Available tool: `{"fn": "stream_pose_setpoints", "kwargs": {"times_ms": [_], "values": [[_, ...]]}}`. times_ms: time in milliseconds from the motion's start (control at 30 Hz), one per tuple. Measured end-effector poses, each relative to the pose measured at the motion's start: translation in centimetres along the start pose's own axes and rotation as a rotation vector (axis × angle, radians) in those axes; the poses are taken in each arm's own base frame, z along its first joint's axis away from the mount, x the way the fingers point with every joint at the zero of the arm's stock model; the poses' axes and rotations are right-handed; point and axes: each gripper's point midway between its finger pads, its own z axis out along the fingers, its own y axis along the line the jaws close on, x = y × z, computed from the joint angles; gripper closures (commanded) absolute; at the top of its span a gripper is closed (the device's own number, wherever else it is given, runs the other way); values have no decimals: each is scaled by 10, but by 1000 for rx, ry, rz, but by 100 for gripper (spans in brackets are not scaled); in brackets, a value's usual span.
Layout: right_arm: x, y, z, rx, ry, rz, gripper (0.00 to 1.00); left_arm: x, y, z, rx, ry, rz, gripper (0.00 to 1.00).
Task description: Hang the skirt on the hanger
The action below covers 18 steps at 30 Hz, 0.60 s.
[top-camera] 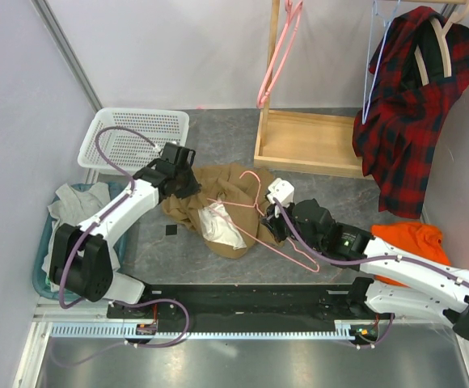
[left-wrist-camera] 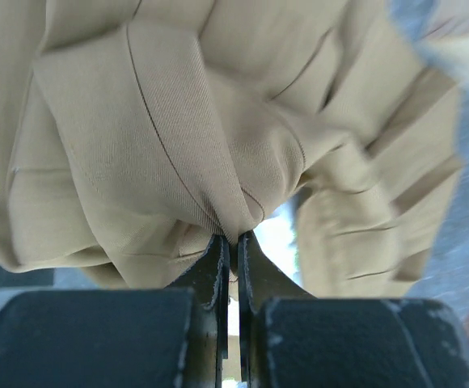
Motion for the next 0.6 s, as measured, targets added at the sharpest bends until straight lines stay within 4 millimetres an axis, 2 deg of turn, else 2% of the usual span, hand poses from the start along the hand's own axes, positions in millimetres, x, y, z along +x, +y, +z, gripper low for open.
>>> {"fn": "stream_pose_setpoints", "kwargs": {"times_ms": [167, 233, 333, 500, 533, 600], "values": [[8, 7, -5, -48, 18, -10, 100, -28, -17, -9, 47, -61, -15, 98], [10, 10, -6, -58, 25, -14, 100, -32, -19, -9, 53, -71, -19, 98], [13, 11, -3, -59, 36, -17, 100, -31, -17, -9, 50, -68, -19, 98], [24, 4, 19, 0, 69, -25, 100, -22, -9, -11, 49, -57, -6, 97], [24, 3, 23, 13, 66, -25, 100, -19, -7, -12, 47, -56, -3, 96], [20, 0, 29, 34, 43, -20, 100, -14, -2, -15, 46, -54, 1, 86]]}}
